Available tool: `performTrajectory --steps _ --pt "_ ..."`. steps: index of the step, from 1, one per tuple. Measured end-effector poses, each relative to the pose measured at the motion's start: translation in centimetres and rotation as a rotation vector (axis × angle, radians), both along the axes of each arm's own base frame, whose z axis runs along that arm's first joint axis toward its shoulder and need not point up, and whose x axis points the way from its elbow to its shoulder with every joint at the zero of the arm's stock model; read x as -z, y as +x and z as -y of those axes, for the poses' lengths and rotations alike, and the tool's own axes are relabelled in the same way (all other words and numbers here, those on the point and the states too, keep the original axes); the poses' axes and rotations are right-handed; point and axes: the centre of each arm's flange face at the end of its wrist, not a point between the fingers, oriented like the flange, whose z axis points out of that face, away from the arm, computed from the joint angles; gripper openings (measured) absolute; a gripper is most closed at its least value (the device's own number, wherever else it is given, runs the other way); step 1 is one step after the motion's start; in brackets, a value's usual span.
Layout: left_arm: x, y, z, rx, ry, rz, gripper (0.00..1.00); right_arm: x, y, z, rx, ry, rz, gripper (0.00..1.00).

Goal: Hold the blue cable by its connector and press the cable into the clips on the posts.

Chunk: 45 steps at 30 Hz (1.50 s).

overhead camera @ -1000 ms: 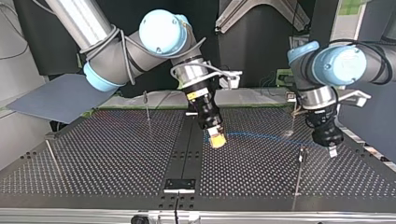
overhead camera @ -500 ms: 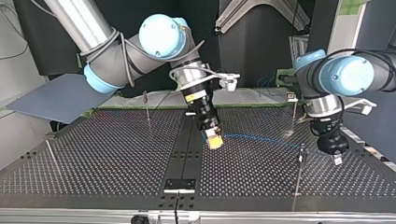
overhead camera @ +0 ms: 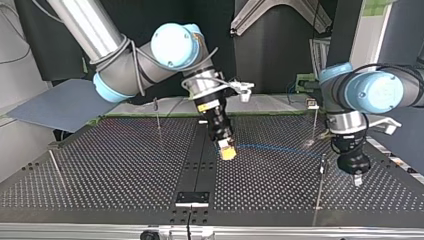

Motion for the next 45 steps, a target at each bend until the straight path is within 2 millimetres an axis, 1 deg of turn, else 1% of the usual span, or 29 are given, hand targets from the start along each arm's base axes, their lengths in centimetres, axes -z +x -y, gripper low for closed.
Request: performTrajectory --steps 4,9,15,20,27,36,40,45 --pt "-0.2 0.8 -0.3 0.009 -0.016 0.013 0.01 -0.1 -0.5 0.9 0.012 -0.002 0.003 0.00" --pt "0.0 2.1 -0.5 0.025 -0.021 -0.001 0.01 0.0 -0.9 2.0 0.024 -0.001 0.004 0.00" --pt "0.3 3.0 -0.9 0.039 -0.032 0.006 0.01 0.7 -0.2 3.5 0.014 0.000 0.005 0.00" --pt "0.4 3.2 -1.2 0.044 -0.035 0.012 0.01 0.3 0.3 4.6 0.002 -0.002 0.026 0.00" --pt "0.2 3.4 -1.4 0.058 -0.040 0.027 0.01 0.0 0.5 6.3 0.011 0.002 0.034 0.00" --pt "0.2 3.5 -1.4 0.062 -0.040 0.028 0.01 1.0 1.2 8.5 0.018 0.019 0.018 0.00" --pt "0.2 3.5 -1.4 0.064 -0.040 0.028 0.01 1.8 1.7 9.3 0.013 0.027 0.008 0.00" --pt "0.2 3.5 -1.4 0.068 -0.040 0.029 0.01 2.2 1.9 9.7 0.011 0.032 0.002 0.00"
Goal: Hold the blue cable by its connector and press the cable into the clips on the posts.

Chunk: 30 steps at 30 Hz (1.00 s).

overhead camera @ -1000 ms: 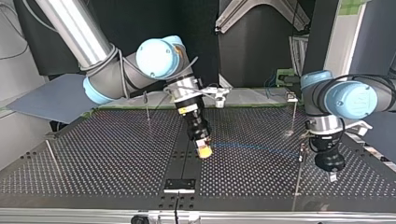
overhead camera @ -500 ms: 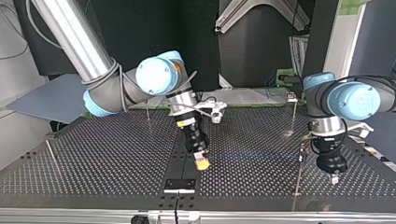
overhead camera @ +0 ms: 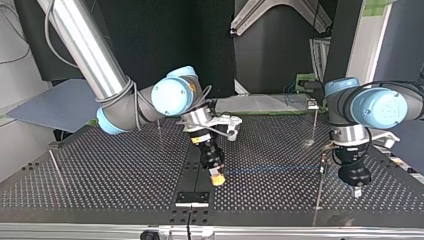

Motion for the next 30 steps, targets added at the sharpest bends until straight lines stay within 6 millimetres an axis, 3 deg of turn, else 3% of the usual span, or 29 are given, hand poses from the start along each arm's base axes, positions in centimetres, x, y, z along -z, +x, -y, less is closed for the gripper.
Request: performTrajectory --steps 3,4,5,6,7,8,15,16,17,26,30 --pt "0.0 0.0 0.0 0.000 0.000 0.004 0.07 -0.1 0.1 -0.1 -0.002 0.003 -0.006 0.00" --pt "-0.1 0.0 0.0 0.000 -0.001 0.005 0.25 -0.2 0.1 -0.2 -0.003 0.004 -0.008 0.00" --pt "-0.1 0.0 -0.1 -0.001 -0.002 0.006 0.38 -0.2 0.1 -0.3 -0.004 0.004 -0.009 0.00" --pt "-0.1 0.0 -0.1 -0.005 -0.004 0.006 0.38 -0.3 0.2 -0.3 -0.004 0.005 -0.010 0.00" --pt "0.0 0.0 -0.1 -0.008 -0.005 0.004 0.51 -0.3 0.2 -0.3 -0.004 0.006 -0.011 0.00" --pt "0.0 -0.1 -0.1 -0.013 -0.006 0.001 0.57 -0.3 0.2 -0.4 -0.005 0.006 -0.012 0.00" --pt "0.2 -0.3 0.1 -0.017 -0.031 -0.010 0.67 -0.3 0.0 -0.3 -0.002 0.011 -0.020 0.00" --pt "0.2 -0.3 0.1 -0.012 -0.034 -0.011 0.74 -0.3 -0.1 -0.3 -0.001 0.013 -0.022 0.00" --pt "0.2 -0.3 0.2 -0.008 -0.037 -0.014 1.00 -0.3 -0.1 -0.2 0.000 0.013 -0.023 0.00" --pt "0.8 -0.9 0.4 -0.002 -0.062 -0.070 1.00 -0.5 -0.3 -0.2 0.002 0.016 -0.028 0.00" --pt "0.8 -2.4 0.4 -0.034 -0.049 -0.105 1.00 -0.6 -0.4 -0.1 0.002 0.015 -0.028 0.00"
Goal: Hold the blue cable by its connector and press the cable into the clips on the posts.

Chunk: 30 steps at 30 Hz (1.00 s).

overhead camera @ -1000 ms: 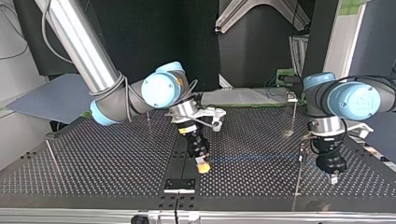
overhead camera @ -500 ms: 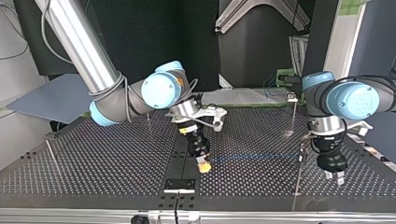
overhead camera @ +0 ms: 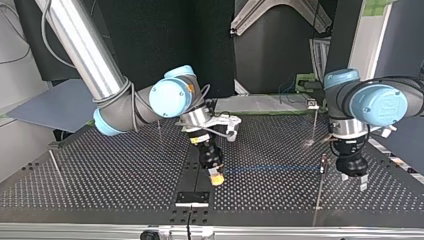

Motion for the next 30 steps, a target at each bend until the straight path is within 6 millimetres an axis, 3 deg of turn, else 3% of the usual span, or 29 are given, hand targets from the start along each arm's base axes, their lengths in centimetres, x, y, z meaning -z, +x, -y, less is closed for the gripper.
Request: performTrajectory --steps 8,22,30 --pt "0.6 -3.9 0.0 0.008 -0.042 -0.070 1.00 -0.2 -0.1 0.0 -0.001 0.000 0.000 0.00" --pt "2.2 -10.8 2.6 0.149 -0.043 -0.199 1.00 -2.1 -1.2 -0.2 0.009 -0.008 -0.003 0.00" --pt "3.0 -14.2 3.4 0.180 0.006 -0.243 1.00 -2.1 -1.4 -0.1 0.013 -0.002 -0.009 0.00"
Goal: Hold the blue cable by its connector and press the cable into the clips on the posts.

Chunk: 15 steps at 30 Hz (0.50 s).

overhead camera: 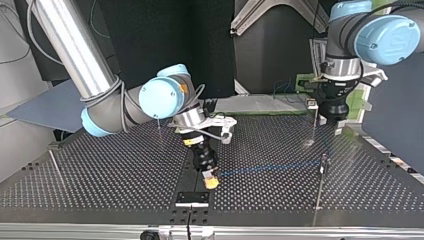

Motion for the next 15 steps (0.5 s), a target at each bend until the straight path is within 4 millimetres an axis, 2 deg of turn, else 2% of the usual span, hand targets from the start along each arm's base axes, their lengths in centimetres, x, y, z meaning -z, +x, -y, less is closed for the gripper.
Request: performTrajectory --steps 3,9,12,15 --pt "-0.6 -0.7 0.2 0.016 0.025 0.015 1.00 0.1 -0.1 0.0 0.000 0.006 -0.005 0.00" --pt "-3.9 -1.7 0.4 0.032 0.091 0.105 1.00 0.4 0.1 -0.3 -0.003 0.018 -0.011 0.00" --pt "-5.5 -1.3 0.5 0.039 0.126 0.157 1.00 0.5 0.2 -0.5 -0.005 0.020 -0.013 0.00" --pt "-5.8 -0.6 0.6 0.046 0.154 0.162 1.00 0.5 0.3 -0.6 -0.006 0.021 -0.013 0.00"
